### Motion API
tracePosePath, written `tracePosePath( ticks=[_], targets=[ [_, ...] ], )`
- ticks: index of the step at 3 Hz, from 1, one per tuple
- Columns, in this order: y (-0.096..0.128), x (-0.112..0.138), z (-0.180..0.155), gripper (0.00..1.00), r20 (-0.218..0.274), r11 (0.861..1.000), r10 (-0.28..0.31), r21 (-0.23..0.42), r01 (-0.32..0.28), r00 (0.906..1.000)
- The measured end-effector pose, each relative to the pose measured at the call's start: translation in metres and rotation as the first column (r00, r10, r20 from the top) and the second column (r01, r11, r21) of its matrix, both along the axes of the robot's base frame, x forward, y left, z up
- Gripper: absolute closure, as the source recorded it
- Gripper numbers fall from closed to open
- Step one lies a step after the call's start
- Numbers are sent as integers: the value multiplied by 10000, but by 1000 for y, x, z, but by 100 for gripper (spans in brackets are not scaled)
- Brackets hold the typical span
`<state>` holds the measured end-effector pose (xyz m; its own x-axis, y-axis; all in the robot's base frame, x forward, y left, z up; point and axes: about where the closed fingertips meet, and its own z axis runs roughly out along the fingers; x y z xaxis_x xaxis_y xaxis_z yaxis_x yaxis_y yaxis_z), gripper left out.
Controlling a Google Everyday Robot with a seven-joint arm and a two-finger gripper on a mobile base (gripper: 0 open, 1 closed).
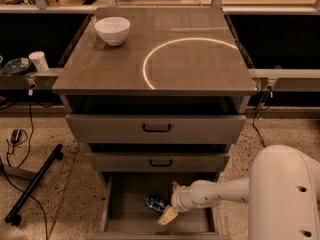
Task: Pick pepsi can from bottom drawer and place on counter
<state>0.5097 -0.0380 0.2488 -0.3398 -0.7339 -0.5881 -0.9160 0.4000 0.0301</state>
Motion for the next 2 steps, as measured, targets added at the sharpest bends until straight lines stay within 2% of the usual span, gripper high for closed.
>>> tracePosePath(
  ticks=[1, 2],
  targets=[
    [21, -4, -2, 0, -83, 9984, 534, 209, -532, 9985],
    [54, -11, -5, 0, -144, 9907, 1322, 355, -1317, 9911]
  ],
)
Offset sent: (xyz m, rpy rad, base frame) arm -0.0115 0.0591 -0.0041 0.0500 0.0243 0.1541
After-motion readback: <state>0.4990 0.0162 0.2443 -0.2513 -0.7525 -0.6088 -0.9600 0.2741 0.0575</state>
